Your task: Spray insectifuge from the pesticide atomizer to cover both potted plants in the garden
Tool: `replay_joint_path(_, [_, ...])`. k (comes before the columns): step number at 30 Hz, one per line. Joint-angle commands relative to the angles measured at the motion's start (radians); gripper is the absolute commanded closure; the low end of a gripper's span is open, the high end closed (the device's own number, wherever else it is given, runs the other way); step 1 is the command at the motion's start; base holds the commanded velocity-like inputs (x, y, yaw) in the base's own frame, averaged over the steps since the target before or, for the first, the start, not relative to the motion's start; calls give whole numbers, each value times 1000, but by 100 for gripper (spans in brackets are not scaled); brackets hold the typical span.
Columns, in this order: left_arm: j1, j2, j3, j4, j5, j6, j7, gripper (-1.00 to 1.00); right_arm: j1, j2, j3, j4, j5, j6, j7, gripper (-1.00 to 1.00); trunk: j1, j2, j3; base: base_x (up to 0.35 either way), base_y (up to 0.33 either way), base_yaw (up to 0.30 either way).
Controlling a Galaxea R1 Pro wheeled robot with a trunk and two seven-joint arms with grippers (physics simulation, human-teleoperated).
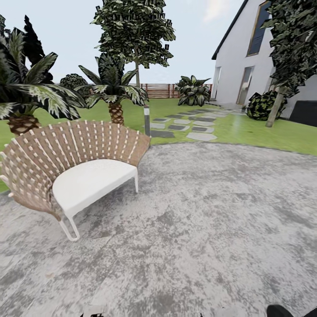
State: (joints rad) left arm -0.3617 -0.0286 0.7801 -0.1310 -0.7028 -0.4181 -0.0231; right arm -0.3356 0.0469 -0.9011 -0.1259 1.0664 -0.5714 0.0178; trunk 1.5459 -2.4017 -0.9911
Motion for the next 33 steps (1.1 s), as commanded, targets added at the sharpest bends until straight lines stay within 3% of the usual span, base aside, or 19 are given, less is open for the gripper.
replay_joint_path(1, [0,-1,8,-1,-7,-2,-2,100,0,1,-8,-1,8,-2,2,-100,0,0,-1,337,0,0])
replay_joint_path(19, [0,-1,8,-1,-7,-2,-2,100,0,1,-10,-1,7,-2,2,-100,0,0,-3,337,0,-1])
replay_joint_path(33, [0,-1,8,-1,-7,-2,-2,100,0,1,-10,-1,8,-1,2,-100,0,0,-3,328,74,-235])
